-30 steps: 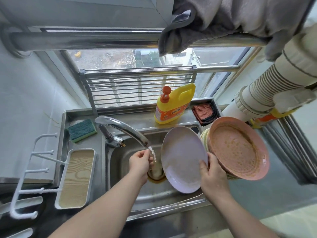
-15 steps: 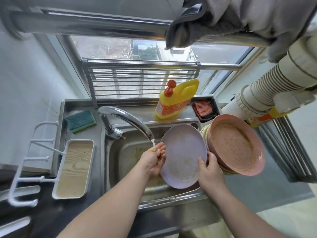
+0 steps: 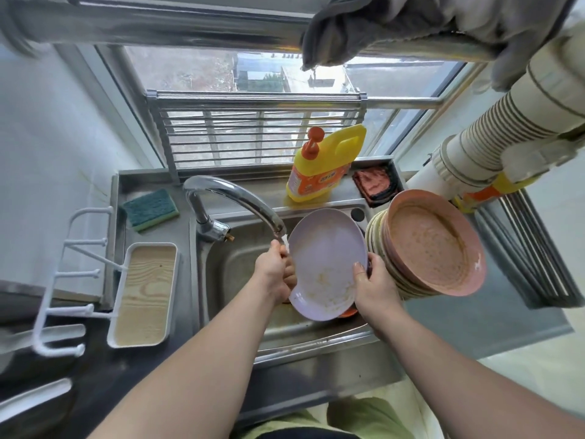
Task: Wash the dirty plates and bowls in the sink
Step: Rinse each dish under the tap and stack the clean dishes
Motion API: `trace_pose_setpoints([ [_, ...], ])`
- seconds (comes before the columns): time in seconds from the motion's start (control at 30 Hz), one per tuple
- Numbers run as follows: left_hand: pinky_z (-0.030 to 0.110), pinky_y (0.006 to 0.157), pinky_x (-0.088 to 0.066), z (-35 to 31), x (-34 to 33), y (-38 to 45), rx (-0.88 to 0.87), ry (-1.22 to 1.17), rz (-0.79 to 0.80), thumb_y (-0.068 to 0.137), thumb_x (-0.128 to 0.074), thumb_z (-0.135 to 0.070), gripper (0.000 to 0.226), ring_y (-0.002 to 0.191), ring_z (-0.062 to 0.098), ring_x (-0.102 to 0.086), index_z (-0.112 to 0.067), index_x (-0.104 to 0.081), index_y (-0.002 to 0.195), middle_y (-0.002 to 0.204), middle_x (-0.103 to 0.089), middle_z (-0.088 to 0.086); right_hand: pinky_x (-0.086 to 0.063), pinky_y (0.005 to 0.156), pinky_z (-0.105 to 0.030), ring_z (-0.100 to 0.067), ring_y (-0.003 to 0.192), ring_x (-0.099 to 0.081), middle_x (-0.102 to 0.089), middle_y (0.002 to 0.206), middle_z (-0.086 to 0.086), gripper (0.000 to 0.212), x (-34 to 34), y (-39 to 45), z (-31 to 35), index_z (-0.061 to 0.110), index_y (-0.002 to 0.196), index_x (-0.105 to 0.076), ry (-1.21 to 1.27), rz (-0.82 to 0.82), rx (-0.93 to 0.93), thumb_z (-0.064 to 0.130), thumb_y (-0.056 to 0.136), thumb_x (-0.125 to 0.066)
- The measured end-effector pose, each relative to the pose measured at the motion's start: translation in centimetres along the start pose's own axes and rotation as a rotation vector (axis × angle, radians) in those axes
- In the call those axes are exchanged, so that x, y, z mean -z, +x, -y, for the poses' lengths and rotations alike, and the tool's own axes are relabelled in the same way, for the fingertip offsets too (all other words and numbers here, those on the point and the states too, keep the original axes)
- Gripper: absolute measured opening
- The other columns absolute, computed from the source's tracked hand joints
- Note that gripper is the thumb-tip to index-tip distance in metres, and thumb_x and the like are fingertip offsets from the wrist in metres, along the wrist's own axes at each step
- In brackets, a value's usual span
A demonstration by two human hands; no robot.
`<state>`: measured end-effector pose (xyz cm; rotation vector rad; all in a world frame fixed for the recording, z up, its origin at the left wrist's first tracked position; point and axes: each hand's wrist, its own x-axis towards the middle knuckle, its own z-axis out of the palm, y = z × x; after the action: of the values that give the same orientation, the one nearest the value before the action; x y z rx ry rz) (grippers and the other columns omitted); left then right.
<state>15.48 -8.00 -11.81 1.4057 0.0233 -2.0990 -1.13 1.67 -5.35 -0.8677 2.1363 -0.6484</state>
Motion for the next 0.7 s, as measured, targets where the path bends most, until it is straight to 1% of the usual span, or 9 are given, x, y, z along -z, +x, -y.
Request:
trace_pose_setpoints([
  [0.1, 0.015, 0.039, -0.024, 0.4, 0.5, -0.8, -0.075, 0.036, 0.043, 0.112, -0.04, -0.011, 0.024, 0.042, 0.005, -0.031, -0.016, -0.061, 0.101, 0.058, -0.042, -0.006, -0.055, 0.095, -0.044, -0.022, 0.108, -0.065, -0.069, 0.119, 0.004, 0.028, -0.2, 0.4, 0.1, 0.031, 0.136, -0.054, 0.006, 0.031, 0.011, 0.039, 0.11, -0.048],
  [0.17, 0.013, 0.045, -0.038, 0.7, 1.0, -1.4, -0.119, 0.028, 0.054, 0.11, -0.049, -0.006, 0.018, 0.051, 0.005, -0.045, -0.009, -0.066, 0.114, 0.069, -0.059, -0.002, -0.053, 0.096, -0.044, -0.022, 0.108, -0.064, -0.067, 0.116, 0.006, 0.025, -0.4, 0.7, 0.3, 0.032, 0.133, -0.053, 0.009, 0.048, 0.008, 0.04, 0.11, -0.049],
  [0.2, 0.013, 0.045, -0.04, 0.8, 1.2, -1.7, -0.146, 0.02, 0.046, 0.109, -0.054, -0.01, 0.014, 0.051, 0.004, -0.047, -0.007, -0.067, 0.113, 0.074, -0.063, -0.001, -0.051, 0.094, -0.042, -0.021, 0.106, -0.063, -0.066, 0.113, 0.007, 0.02, -0.4, 0.9, 0.4, 0.034, 0.128, -0.052, 0.014, 0.06, 0.008, 0.039, 0.11, -0.049],
  [0.27, 0.011, 0.039, -0.035, 0.9, 1.3, -1.9, -0.179, 0.02, -0.002, 0.106, -0.061, -0.02, 0.015, 0.045, 0.001, -0.042, -0.008, -0.069, 0.102, 0.074, -0.063, -0.001, -0.047, 0.089, -0.038, -0.019, 0.103, -0.061, -0.064, 0.108, 0.009, 0.01, -0.4, 1.1, 0.6, 0.037, 0.121, -0.049, 0.022, 0.086, 0.021, 0.037, 0.11, -0.048],
  [0.33, 0.012, 0.033, -0.027, 1.0, 1.1, -1.8, -0.183, 0.034, -0.059, 0.103, -0.063, -0.039, 0.03, 0.039, 0.0, -0.034, -0.014, -0.064, 0.087, 0.063, -0.052, -0.005, -0.048, 0.089, -0.038, -0.018, 0.104, -0.062, -0.065, 0.111, 0.01, 0.011, -0.3, 1.5, 0.8, 0.037, 0.121, -0.05, 0.038, 0.118, 0.04, 0.037, 0.11, -0.048],
  [0.4, 0.015, 0.031, -0.019, 1.1, 0.7, -1.7, -0.174, 0.005, -0.128, 0.099, -0.058, -0.061, 0.048, 0.036, 0.002, -0.027, -0.022, -0.051, 0.071, 0.053, -0.036, -0.009, -0.054, 0.095, -0.045, -0.017, 0.108, -0.063, -0.065, 0.113, 0.012, 0.014, -0.3, 2.0, 0.8, 0.037, 0.123, -0.052, 0.068, 0.16, 0.042, 0.039, 0.109, -0.049],
  [0.5, 0.018, 0.038, -0.008, 1.5, -0.2, -1.9, -0.157, -0.136, -0.171, 0.096, -0.047, -0.076, 0.065, 0.039, 0.008, -0.015, -0.026, -0.034, 0.056, 0.053, -0.022, -0.007, -0.056, 0.101, -0.051, -0.016, 0.111, -0.064, -0.066, 0.116, 0.012, 0.015, -0.2, 2.8, 0.6, 0.037, 0.123, -0.052, 0.143, 0.224, 0.034, 0.036, 0.108, -0.052],
  [0.6, 0.02, 0.037, -0.006, 1.9, -1.7, -1.7, -0.193, -0.216, -0.139, 0.103, -0.033, -0.072, 0.066, 0.042, 0.01, -0.009, -0.026, -0.033, 0.056, 0.052, -0.02, -0.006, -0.055, 0.103, -0.052, -0.016, 0.112, -0.063, -0.063, 0.115, 0.014, 0.019, -0.1, 3.6, 0.5, 0.041, 0.122, -0.046, 0.191, 0.274, 0.028, 0.033, 0.107, -0.054],
  [0.7, 0.02, 0.031, -0.012, 2.6, -3.7, -0.8, -0.212, -0.306, -0.097, 0.114, -0.032, -0.046, 0.048, 0.036, 0.007, -0.012, -0.024, -0.044, 0.073, 0.048, -0.021, -0.008, -0.056, 0.101, -0.053, -0.017, 0.11, -0.065, -0.066, 0.113, 0.012, 0.016, 0.3, 4.4, 0.3, 0.049, 0.111, -0.048, 0.225, 0.315, 0.03, 0.038, 0.103, -0.056],
])
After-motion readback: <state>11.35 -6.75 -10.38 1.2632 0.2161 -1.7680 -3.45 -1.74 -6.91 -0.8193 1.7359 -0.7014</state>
